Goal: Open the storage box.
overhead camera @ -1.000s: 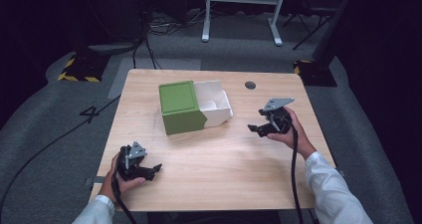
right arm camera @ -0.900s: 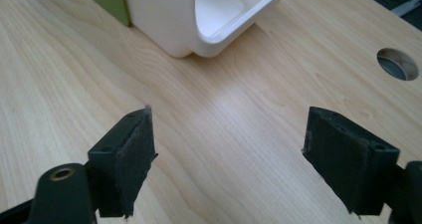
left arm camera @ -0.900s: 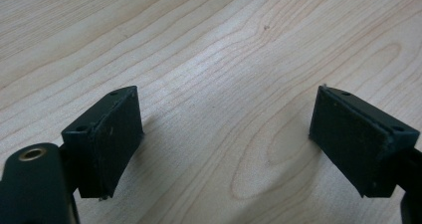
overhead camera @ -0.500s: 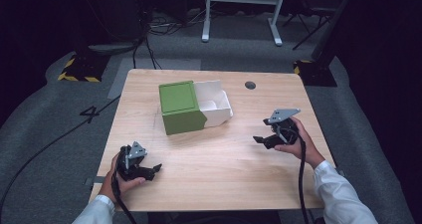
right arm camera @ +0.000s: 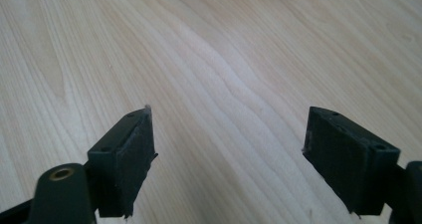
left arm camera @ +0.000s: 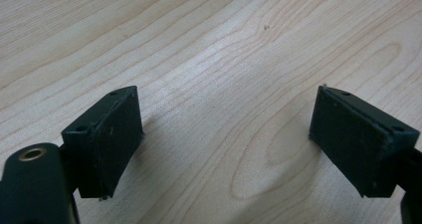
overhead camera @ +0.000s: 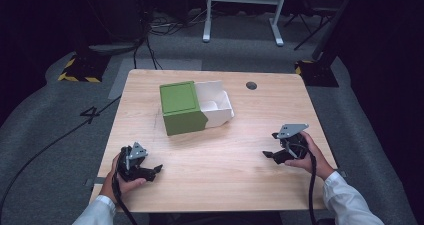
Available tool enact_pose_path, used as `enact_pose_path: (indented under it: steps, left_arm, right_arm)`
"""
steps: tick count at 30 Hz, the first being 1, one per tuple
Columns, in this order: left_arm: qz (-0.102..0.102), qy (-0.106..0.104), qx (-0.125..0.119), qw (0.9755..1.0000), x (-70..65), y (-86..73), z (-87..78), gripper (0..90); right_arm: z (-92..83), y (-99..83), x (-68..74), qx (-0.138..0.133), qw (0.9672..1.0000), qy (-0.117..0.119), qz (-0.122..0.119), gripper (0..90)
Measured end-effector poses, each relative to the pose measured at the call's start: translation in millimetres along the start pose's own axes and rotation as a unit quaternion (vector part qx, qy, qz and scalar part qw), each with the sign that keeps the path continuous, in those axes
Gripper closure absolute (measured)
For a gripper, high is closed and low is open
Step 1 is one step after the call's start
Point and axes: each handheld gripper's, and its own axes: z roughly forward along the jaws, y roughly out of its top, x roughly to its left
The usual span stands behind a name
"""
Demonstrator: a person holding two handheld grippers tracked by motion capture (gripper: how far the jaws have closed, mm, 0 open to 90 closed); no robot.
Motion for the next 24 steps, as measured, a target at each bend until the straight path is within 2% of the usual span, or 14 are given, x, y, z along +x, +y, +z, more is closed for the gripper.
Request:
enact_pose_path:
  steps: [7, 11, 12, 14, 19, 20, 23, 24]
  left_arm:
    - [0.000, 0.000, 0.000, 1.0000, -0.1, 0.0, 0.0, 13.5]
    - [0.000, 0.000, 0.000, 1.0000, -0.1, 0.0, 0.0, 13.5]
    - [0.000, 0.000, 0.000, 1.0000, -0.1, 0.0, 0.0, 13.5]
    - [0.000, 0.000, 0.000, 1.0000, 0.0, 0.0, 0.0, 13.5]
    - [0.000, 0.000, 0.000, 1.0000, -0.1, 0.0, 0.0, 13.5]
    - [0.000, 0.001, 0.000, 1.0000, -0.1, 0.0, -0.1, 13.5]
    - [-0.001, 0.002, 0.000, 1.0000, -0.4, -0.1, -0.1, 13.5]
    - [-0.002, 0.003, 0.000, 1.0000, -0.5, -0.2, -0.2, 13.5]
  right_arm:
    - [-2.3, -17.4, 3.0, 0.006, 1.0000, -0.002, 0.002, 20.4]
    - [-3.6, -31.8, 2.4, 0.009, 0.9999, -0.002, 0.014, 20.3]
    - [-5.9, -39.6, 1.8, 0.007, 0.9997, 0.001, 0.023, 20.3]
    - [-6.9, -42.2, 1.3, 0.007, 0.9997, 0.000, 0.024, 20.3]
    - [-12.2, -61.8, -1.7, 0.000, 0.9987, 0.001, 0.051, 19.7]
    - [-13.5, -71.7, -2.0, 0.000, 0.9981, 0.000, 0.061, 19.6]
    - [-14.5, -79.3, -2.4, -0.003, 0.9976, -0.004, 0.069, 19.6]
    - [-15.7, -87.7, -2.6, -0.003, 0.9964, -0.005, 0.085, 18.5]
